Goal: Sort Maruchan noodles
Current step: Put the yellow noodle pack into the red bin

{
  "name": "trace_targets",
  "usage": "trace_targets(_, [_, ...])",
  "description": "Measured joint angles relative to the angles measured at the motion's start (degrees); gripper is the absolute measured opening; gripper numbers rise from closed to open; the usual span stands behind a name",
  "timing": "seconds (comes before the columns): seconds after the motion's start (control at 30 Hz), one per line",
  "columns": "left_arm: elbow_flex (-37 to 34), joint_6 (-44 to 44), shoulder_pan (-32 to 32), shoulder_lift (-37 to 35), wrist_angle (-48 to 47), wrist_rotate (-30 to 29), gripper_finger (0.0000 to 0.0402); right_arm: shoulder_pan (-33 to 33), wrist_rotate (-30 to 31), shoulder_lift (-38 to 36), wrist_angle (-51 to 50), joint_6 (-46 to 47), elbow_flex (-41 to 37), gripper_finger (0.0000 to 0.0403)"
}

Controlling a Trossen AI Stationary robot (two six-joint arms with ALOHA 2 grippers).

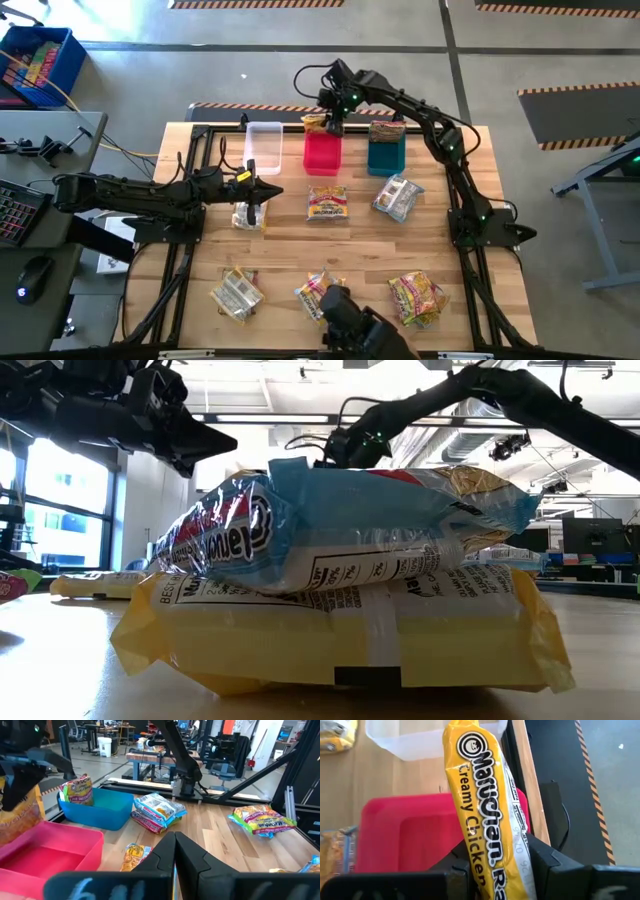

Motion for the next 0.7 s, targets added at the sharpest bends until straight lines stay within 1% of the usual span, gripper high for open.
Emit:
trace_targets(0.13, [0.0,0.0,0.0,0.0,0.0,0.0,0.0,0.1,-0.4,0.0,0.4,0.4,0.7,0.0092])
trace_targets(0.47, [0.0,0.0,0.0,0.0,-0.1,-0.1,0.0,-0.7,-0.2,0.0,3.0,2.6,-4.2,0.0092])
trace_targets(0.7, [0.0,0.0,0.0,0.0,-0.1,-0.2,0.0,-1.0,-0.2,-0.1,8.2,2.5,-8.0,0.0092])
